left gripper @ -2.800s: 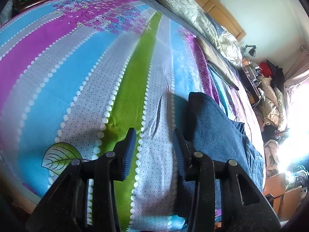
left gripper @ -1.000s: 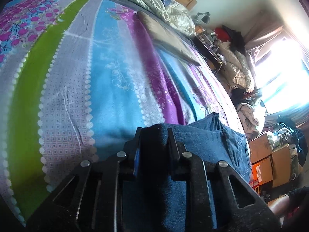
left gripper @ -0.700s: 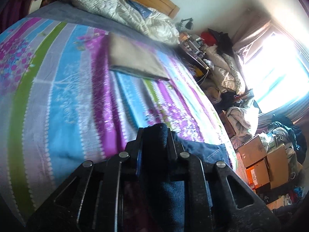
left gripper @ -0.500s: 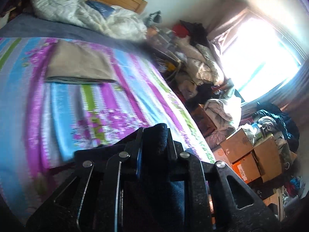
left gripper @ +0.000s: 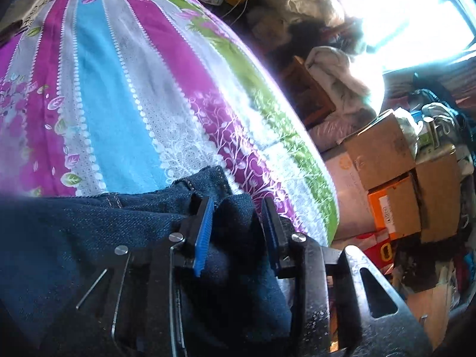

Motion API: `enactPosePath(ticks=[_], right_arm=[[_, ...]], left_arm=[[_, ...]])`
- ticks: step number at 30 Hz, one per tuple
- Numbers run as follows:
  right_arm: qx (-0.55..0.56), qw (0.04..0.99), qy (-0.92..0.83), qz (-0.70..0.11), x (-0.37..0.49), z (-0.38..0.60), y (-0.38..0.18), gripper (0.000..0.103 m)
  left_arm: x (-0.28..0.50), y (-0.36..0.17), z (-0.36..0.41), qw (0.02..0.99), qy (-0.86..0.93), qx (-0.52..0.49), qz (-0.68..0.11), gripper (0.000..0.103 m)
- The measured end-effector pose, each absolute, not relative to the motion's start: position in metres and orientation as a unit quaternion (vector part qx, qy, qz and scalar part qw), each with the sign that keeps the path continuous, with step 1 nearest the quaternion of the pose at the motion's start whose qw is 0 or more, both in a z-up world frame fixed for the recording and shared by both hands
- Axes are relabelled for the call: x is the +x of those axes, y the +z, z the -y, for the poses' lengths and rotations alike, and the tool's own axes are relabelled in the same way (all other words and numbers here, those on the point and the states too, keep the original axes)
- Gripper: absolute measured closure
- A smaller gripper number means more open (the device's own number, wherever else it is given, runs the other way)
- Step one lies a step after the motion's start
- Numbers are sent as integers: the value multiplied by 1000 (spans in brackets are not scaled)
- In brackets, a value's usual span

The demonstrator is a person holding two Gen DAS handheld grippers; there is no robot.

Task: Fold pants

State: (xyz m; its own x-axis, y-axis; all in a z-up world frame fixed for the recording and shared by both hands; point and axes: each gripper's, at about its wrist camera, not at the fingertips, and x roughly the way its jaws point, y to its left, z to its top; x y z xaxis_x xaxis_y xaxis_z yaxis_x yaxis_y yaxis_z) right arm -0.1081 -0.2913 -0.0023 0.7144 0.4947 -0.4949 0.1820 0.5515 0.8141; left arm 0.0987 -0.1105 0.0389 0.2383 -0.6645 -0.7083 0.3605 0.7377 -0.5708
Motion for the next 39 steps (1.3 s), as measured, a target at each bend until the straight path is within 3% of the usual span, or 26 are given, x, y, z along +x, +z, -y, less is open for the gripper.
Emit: enactPosePath(ticks=[5, 7, 9, 12, 15, 17, 21, 24, 28, 32, 34, 36, 38, 39], right_arm=[[543, 753, 121, -352, -114, 304, -19, 88], [548, 746, 124, -358, -108, 309, -22, 87], [497, 780, 128, -358, -103, 308, -4, 87], [485, 794, 136, -342, -100, 318, 17, 87], [473, 781, 115, -392, -90, 325, 1, 86], [510, 759, 129, -384, -95, 337, -7, 83], [441, 827, 31, -346, -117, 361, 32, 41], [382, 866, 19, -323, -108, 371, 69, 37], [311, 872, 90, -367, -36, 339, 91, 22], [322, 831, 135, -433, 61, 308, 63, 25], [344, 786, 174, -483, 92, 294, 37, 63], [281, 816, 191, -468, 99, 282, 47, 77], [270, 825, 201, -454, 99, 288, 45, 82], [281, 813, 177, -478, 107, 294, 30, 76]], left_arm=[[101, 79, 76, 800, -334, -137, -479, 65], [100, 90, 66, 815, -330, -126, -459, 50], [93, 90, 57, 825, -330, -116, -443, 48], [88, 64, 48, 835, -312, -80, -447, 48], [88, 27, 26, 844, -260, -48, -466, 48], [90, 5, 1, 838, -238, -69, -485, 48], [88, -3, -25, 841, -239, -124, -470, 48], [91, -9, -25, 841, -245, -131, -465, 47], [83, -12, -16, 851, -246, -118, -448, 42], [77, -5, -14, 850, -246, -115, -451, 35], [74, -4, -15, 850, -246, -120, -450, 35], [72, -2, -26, 850, -241, -129, -451, 35], [70, 0, -36, 850, -239, -142, -446, 33], [69, -1, -39, 853, -238, -143, -441, 32]])
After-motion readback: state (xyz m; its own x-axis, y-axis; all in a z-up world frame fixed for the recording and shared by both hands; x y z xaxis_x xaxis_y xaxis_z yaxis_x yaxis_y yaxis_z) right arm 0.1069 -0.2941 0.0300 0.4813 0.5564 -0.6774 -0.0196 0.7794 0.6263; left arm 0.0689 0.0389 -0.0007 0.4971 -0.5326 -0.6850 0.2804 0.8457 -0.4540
